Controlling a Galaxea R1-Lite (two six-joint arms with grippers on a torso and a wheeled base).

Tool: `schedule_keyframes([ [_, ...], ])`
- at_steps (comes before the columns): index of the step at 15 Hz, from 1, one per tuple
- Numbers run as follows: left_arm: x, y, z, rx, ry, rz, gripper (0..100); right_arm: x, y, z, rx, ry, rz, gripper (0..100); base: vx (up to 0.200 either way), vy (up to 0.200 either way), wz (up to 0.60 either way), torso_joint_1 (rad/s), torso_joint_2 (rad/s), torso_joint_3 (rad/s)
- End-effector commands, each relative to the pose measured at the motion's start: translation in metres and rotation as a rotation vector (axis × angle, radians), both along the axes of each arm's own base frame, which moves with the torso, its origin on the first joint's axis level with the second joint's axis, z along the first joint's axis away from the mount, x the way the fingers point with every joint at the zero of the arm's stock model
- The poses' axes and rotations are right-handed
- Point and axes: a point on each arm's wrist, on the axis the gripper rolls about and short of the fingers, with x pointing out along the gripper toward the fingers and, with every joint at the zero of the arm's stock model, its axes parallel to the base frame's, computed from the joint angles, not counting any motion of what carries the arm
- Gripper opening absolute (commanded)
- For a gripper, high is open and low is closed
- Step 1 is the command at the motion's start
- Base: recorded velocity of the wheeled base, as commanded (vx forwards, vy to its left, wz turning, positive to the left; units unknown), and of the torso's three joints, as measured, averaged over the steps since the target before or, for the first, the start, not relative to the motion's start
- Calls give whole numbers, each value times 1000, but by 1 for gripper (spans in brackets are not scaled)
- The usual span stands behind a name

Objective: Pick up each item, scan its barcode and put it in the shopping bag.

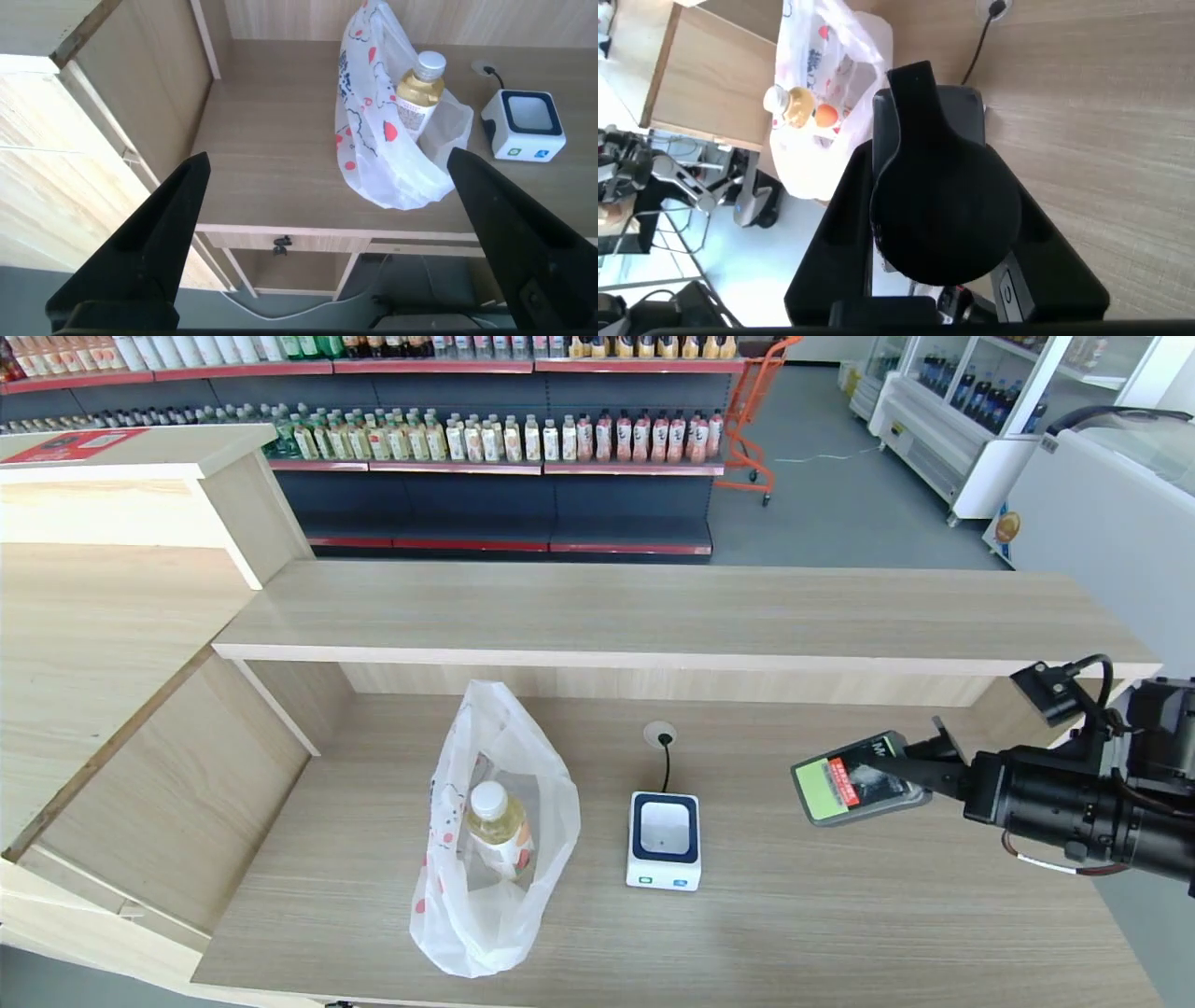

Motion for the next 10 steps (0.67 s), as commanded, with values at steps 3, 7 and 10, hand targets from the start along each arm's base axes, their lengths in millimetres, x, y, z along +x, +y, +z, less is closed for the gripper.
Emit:
schedule_keyframes([
  [3,0,0,0,0,-1,1,100,2,18,-27,-10,106,63,0,0,0,0,0,0,0],
  [7,0,0,0,-2,-1,1,100,-5,27,-47,-114,124,84,0,0,0,0,0,0,0],
  [10,0,0,0,-2,-1,1,100,8,30,-61,-151,119,110,0,0,0,0,0,0,0],
])
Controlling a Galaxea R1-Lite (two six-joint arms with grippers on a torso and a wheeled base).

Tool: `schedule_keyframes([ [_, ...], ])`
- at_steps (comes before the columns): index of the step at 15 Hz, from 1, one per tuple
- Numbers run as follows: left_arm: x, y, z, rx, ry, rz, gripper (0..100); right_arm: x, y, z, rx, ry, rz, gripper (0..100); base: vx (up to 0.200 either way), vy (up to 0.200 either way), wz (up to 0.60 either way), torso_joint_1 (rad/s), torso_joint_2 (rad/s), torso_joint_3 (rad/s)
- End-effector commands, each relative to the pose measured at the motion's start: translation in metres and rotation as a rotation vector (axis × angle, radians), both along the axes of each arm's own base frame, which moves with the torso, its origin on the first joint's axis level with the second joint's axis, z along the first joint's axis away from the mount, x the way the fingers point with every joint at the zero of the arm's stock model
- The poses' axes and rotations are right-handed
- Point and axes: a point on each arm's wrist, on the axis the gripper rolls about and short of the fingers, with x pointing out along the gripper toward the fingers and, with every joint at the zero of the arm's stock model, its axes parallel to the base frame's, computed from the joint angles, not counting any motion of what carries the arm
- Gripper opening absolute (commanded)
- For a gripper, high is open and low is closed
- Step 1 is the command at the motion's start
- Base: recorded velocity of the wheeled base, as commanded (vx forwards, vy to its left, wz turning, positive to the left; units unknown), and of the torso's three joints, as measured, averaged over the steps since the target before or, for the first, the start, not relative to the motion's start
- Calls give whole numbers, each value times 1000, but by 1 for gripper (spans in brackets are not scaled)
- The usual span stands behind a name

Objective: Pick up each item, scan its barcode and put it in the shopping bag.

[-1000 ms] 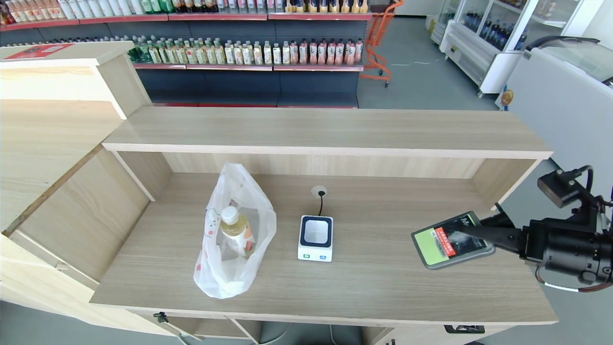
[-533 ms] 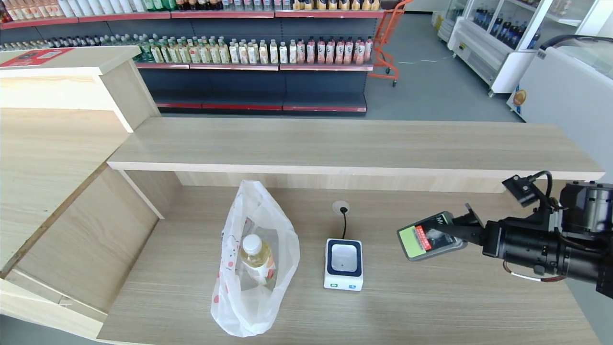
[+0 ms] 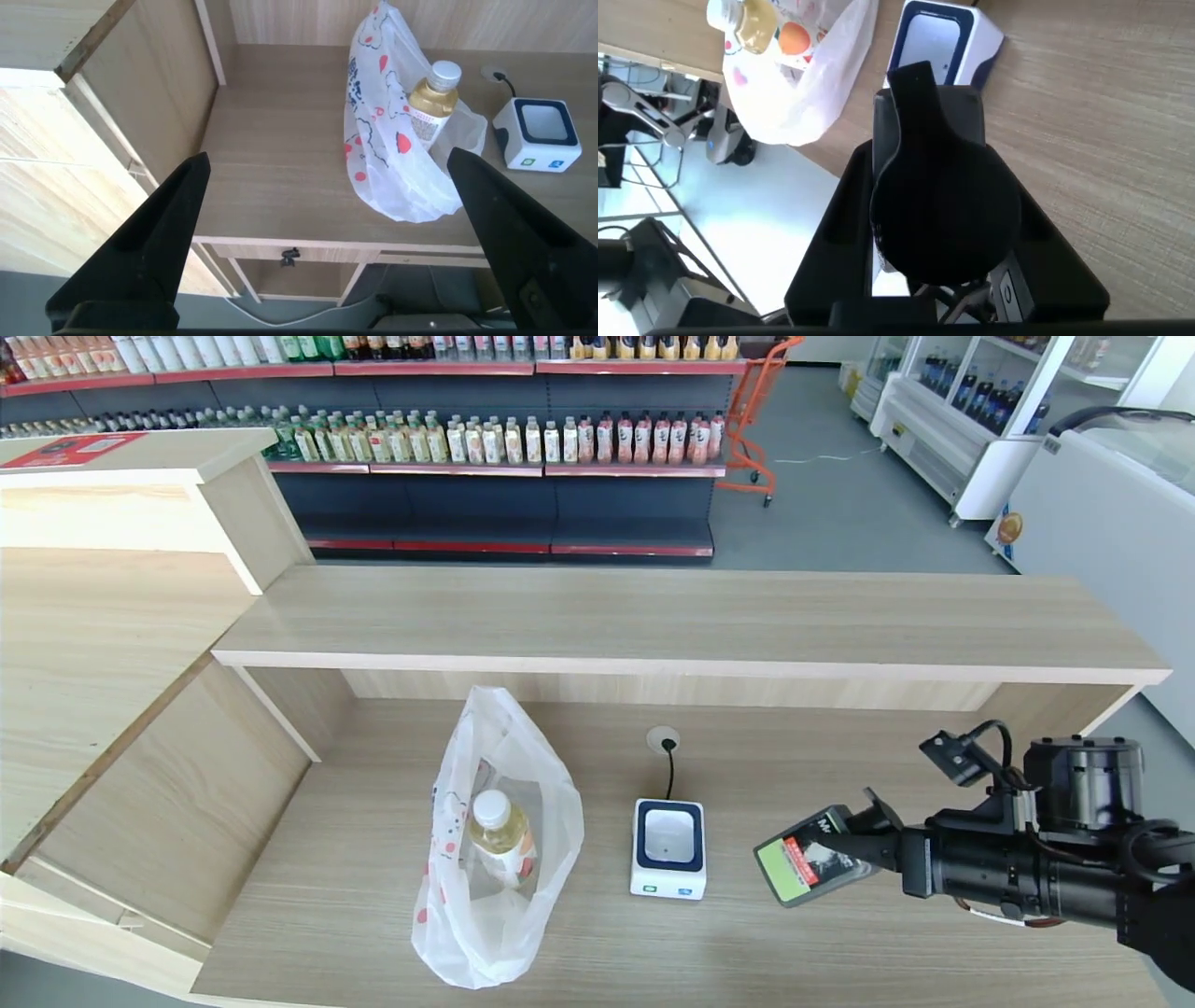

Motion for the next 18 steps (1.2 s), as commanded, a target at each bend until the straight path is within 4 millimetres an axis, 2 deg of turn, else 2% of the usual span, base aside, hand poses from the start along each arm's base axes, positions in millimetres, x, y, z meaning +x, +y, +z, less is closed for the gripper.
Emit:
schedule_keyframes([
  [1,0,0,0,0,-1,0,100,10,3,-14,-10,26,14,0,0,0,0,0,0,0],
  [8,0,0,0,2,-1,0,100,35,32,-55,-8,-14,97,0,0,0,0,0,0,0],
  [12,0,0,0,2,-1,1,100,44,43,-59,2,-43,124,0,0,0,0,0,0,0],
  [18,0,0,0,0,-1,1,100,72,60,-66,9,-89,147,0,0,0,0,0,0,0],
])
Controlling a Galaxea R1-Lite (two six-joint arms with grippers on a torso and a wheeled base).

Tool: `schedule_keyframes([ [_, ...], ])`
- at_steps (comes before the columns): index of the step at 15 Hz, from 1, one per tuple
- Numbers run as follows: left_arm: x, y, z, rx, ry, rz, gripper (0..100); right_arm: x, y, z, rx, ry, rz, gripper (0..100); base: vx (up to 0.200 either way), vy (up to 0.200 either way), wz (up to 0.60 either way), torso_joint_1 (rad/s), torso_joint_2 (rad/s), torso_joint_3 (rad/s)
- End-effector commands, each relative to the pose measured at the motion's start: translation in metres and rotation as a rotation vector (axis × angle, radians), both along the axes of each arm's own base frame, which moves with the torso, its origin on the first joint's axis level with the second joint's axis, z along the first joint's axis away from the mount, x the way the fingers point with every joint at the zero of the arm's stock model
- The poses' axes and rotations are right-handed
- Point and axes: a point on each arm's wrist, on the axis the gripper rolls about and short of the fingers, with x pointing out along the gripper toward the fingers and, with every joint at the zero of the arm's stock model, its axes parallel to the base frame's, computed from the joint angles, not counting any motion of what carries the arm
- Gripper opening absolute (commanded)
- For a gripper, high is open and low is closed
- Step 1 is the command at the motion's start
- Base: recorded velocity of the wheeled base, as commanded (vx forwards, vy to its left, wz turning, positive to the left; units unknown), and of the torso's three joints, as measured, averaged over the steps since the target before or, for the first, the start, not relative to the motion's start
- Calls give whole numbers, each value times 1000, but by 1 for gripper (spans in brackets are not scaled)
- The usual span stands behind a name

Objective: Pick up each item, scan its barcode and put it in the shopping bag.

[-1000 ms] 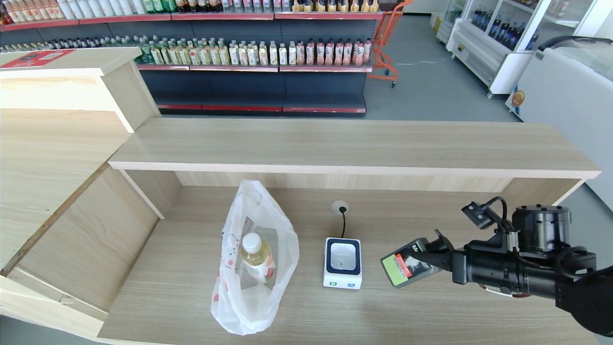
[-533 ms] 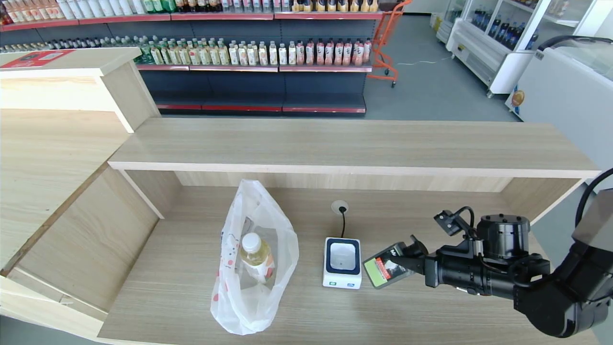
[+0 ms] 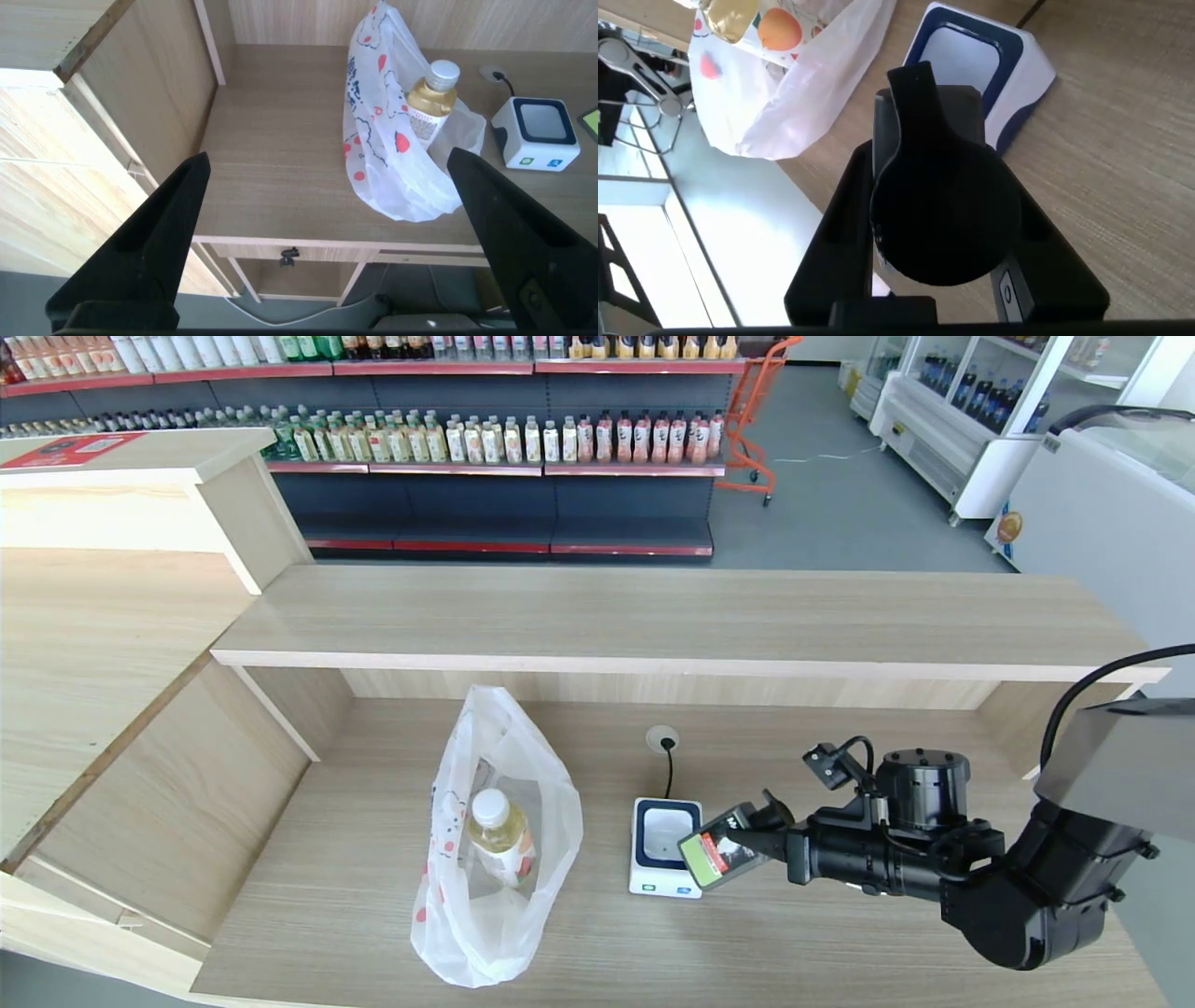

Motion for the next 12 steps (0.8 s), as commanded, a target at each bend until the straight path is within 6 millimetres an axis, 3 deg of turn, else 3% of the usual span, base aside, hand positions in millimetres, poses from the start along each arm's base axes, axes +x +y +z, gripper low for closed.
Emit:
schedule_keyframes([
  [1,0,0,0,0,-1,1,100,12,6,-8,1,-5,5,0,0,0,0,0,0,0],
  [12,0,0,0,-2,0,1,100,43,40,-27,37,-18,54,0,0,0,0,0,0,0],
])
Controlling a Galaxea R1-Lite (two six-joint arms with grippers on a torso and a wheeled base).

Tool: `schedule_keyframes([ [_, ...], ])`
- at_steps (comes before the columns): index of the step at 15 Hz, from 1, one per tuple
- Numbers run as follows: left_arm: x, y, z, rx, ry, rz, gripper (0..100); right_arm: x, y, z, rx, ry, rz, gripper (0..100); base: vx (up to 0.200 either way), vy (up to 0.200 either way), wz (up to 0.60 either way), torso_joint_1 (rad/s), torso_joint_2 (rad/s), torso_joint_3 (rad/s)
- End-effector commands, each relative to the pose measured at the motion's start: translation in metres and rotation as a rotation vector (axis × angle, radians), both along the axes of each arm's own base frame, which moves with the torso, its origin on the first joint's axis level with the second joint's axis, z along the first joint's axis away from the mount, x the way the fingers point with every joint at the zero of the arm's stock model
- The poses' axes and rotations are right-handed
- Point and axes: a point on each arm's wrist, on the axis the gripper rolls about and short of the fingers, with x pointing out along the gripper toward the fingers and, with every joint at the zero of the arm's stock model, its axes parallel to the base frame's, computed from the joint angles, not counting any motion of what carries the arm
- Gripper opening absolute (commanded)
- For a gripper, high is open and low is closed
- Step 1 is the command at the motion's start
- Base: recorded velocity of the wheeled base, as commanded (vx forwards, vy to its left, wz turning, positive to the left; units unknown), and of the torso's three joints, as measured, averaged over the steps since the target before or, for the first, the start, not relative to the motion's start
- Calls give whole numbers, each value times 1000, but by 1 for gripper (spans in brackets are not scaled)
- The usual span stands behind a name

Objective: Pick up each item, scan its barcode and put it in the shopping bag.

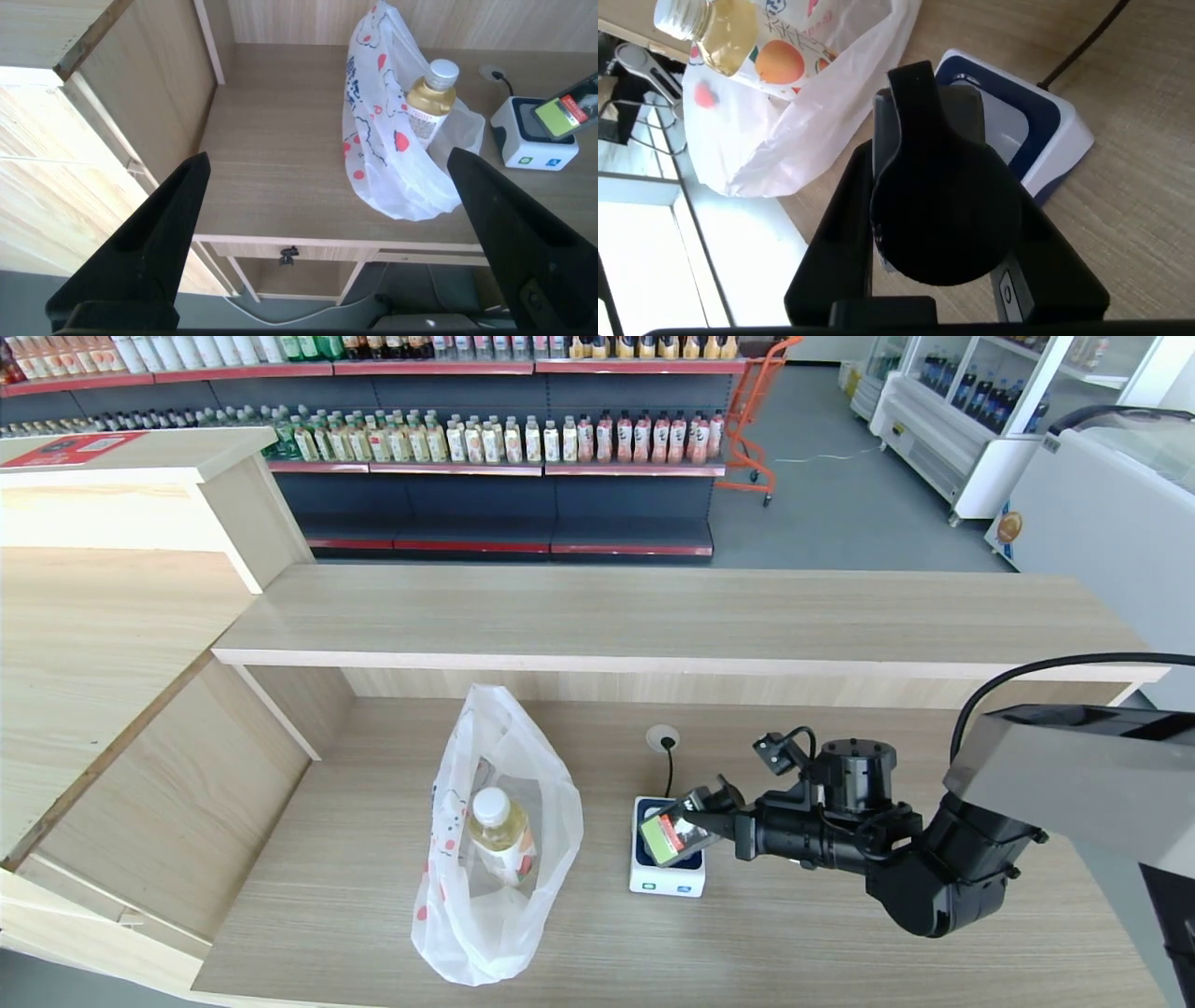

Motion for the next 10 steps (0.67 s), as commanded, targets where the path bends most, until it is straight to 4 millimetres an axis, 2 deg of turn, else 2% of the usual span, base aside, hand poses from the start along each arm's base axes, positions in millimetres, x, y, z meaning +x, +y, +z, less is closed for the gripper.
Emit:
schedule_keyframes([
  [1,0,0,0,0,-1,1,100,4,5,-9,-8,10,2,0,0,0,0,0,0,0],
  [3,0,0,0,0,-1,-1,100,6,6,-10,-21,2,-34,0,0,0,0,0,0,0],
  [5,0,0,0,1,-1,-1,100,5,7,-3,-11,-11,-33,0,0,0,0,0,0,0],
  [9,0,0,0,1,-1,-1,100,-5,6,42,85,-18,-54,0,0,0,0,0,0,0],
  [10,0,0,0,1,-1,-1,100,-15,1,62,110,-38,-59,0,0,0,0,0,0,0],
])
